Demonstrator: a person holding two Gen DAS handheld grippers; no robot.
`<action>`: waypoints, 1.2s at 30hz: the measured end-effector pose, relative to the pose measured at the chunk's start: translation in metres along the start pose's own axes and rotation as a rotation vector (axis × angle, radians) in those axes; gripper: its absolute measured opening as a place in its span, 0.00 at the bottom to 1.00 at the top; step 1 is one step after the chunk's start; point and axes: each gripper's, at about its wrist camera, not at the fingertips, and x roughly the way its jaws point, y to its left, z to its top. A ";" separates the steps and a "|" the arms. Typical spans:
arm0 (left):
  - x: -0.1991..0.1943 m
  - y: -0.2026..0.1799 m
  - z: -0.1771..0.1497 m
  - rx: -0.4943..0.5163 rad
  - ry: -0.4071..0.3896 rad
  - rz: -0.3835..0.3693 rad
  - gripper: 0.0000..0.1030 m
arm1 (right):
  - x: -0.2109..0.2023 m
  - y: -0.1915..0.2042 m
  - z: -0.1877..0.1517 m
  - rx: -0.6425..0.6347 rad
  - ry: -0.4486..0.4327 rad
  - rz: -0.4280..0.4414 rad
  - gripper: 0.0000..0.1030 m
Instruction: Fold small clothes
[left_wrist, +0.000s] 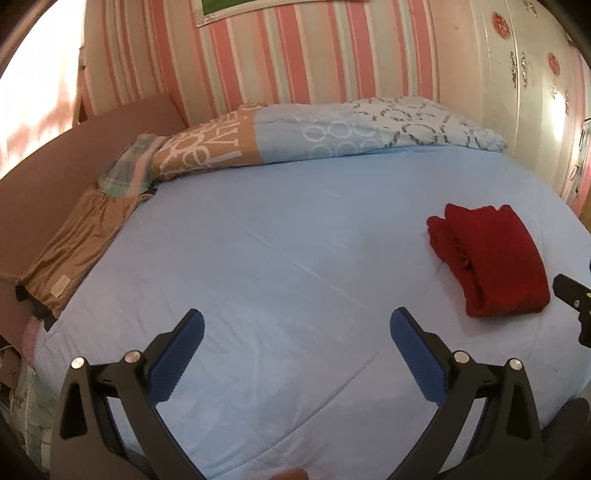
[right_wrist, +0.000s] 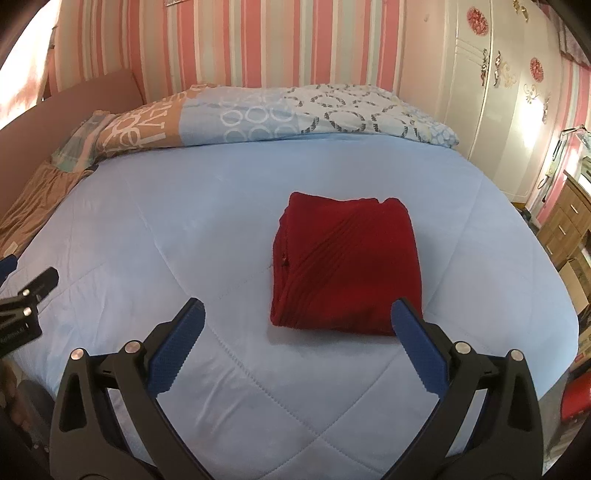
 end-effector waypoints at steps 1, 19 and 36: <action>0.001 0.001 0.000 -0.013 0.002 -0.009 0.98 | 0.001 0.001 0.000 -0.002 0.001 -0.001 0.97; -0.005 0.005 0.008 -0.086 0.024 -0.050 0.98 | 0.001 -0.001 -0.002 0.012 0.009 0.004 0.97; -0.005 -0.001 0.007 -0.082 0.028 -0.055 0.98 | 0.001 -0.008 -0.001 0.023 0.007 0.011 0.97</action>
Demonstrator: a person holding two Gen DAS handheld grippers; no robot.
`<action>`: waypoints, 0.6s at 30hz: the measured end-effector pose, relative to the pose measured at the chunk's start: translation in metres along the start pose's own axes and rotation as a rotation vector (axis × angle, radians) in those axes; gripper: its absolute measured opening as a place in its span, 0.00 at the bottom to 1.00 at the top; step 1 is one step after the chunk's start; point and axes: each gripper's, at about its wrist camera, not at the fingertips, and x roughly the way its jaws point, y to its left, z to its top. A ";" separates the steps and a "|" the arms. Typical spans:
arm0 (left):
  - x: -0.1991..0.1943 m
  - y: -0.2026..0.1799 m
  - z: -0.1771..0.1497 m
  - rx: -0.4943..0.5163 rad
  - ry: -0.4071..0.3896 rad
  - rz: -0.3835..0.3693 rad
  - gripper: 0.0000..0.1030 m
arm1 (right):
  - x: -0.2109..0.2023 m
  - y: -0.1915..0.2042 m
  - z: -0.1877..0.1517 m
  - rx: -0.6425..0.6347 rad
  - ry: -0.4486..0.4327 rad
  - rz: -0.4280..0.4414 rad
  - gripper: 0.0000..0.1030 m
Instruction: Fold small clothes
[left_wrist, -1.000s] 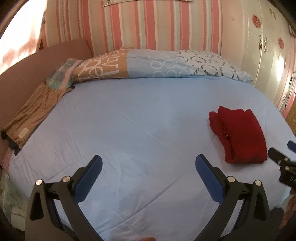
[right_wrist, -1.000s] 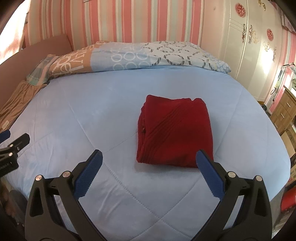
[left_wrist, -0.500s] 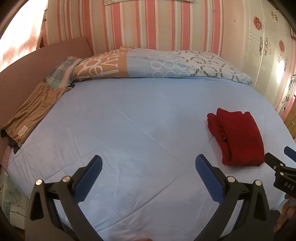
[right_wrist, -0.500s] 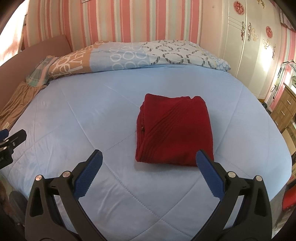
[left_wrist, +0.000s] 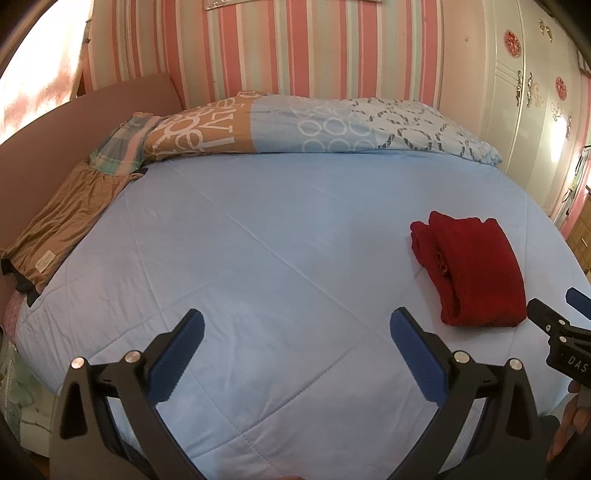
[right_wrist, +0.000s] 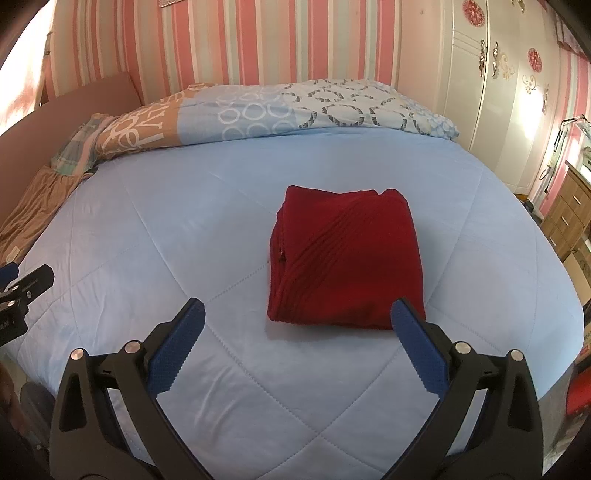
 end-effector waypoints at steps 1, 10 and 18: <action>0.000 -0.001 -0.001 -0.002 0.002 -0.003 0.98 | 0.000 0.000 0.000 -0.001 -0.001 0.000 0.97; 0.000 -0.007 -0.006 0.009 -0.008 -0.007 0.98 | 0.000 0.000 0.000 0.000 0.001 0.000 0.97; -0.005 -0.008 -0.009 0.026 -0.029 -0.006 0.98 | 0.001 0.001 -0.002 0.001 0.003 0.003 0.97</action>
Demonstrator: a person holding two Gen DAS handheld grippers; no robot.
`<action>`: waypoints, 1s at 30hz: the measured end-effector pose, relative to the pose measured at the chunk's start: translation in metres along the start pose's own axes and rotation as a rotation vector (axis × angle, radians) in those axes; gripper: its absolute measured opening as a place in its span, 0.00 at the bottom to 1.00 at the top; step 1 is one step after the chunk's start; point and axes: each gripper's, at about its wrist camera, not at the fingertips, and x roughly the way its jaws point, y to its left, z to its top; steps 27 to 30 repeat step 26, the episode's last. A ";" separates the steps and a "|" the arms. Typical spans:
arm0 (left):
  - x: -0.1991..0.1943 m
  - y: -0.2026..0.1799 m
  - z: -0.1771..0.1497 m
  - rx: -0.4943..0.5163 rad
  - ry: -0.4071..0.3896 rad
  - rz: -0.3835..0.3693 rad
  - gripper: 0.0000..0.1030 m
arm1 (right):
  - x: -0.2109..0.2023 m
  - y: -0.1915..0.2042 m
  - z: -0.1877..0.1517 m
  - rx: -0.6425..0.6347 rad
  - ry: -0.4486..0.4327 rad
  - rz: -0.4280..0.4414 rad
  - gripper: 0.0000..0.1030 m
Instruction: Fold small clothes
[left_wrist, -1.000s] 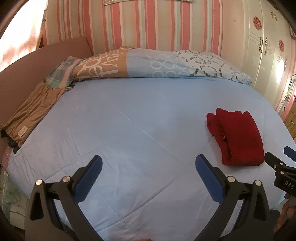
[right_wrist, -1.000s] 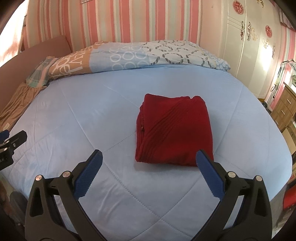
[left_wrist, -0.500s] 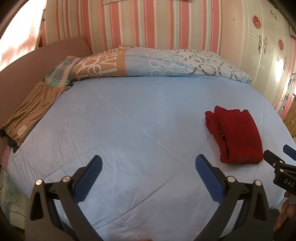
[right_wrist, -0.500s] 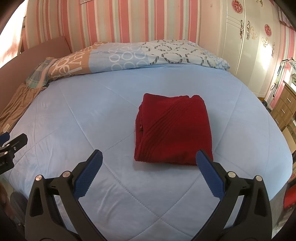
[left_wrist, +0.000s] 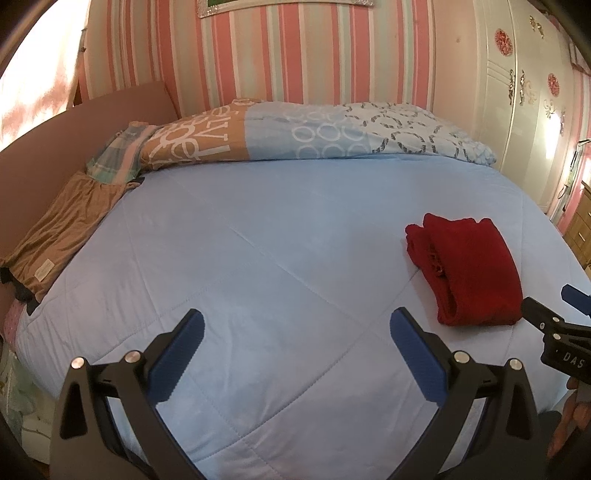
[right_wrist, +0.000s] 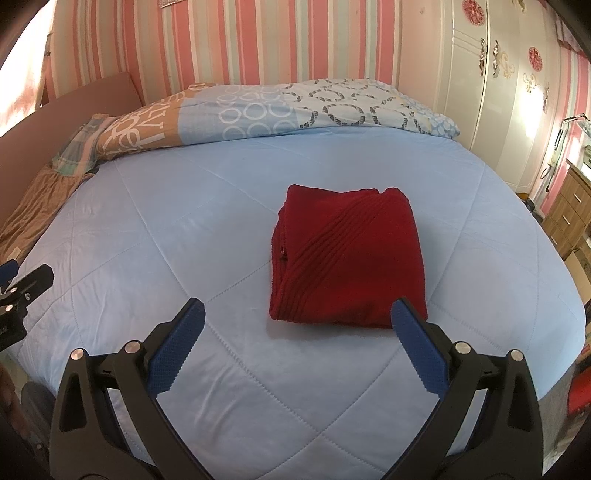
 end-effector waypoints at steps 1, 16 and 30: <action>0.000 0.001 0.001 -0.001 0.002 0.000 0.98 | -0.001 0.000 0.000 0.002 -0.002 -0.001 0.97; -0.004 0.009 0.002 -0.002 0.001 -0.006 0.98 | 0.000 -0.001 -0.002 0.002 -0.008 -0.001 0.97; -0.002 0.012 -0.001 -0.029 0.050 -0.036 0.98 | -0.001 -0.003 -0.005 0.011 -0.003 0.009 0.97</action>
